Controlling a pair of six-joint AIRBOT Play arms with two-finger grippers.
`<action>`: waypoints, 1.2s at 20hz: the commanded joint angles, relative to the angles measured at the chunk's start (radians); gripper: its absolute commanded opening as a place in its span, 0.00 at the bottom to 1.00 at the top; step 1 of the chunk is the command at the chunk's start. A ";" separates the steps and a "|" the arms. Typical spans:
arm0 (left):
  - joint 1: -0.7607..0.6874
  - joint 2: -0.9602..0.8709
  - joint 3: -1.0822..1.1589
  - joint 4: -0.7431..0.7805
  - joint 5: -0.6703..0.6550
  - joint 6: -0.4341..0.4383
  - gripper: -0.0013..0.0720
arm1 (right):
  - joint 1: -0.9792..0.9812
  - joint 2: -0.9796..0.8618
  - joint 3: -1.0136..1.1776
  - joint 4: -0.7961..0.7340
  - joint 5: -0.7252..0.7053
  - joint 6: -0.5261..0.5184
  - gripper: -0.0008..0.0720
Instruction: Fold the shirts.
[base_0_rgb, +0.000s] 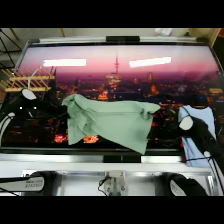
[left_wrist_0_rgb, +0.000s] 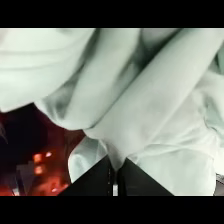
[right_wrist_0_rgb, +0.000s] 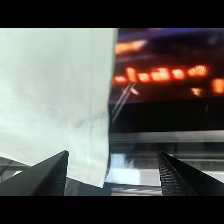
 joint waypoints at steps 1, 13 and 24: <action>-0.003 0.002 0.015 -0.007 -0.012 0.043 0.06 | 0.014 0.000 -0.093 0.083 -0.069 0.022 0.92; 0.009 0.111 0.086 -0.007 -0.078 0.044 0.06 | 0.149 -0.137 -0.150 0.415 -0.343 -0.073 0.11; 0.014 0.404 1.085 -0.009 -0.007 -0.048 0.06 | -0.045 0.430 0.818 -0.093 -0.383 -0.109 0.11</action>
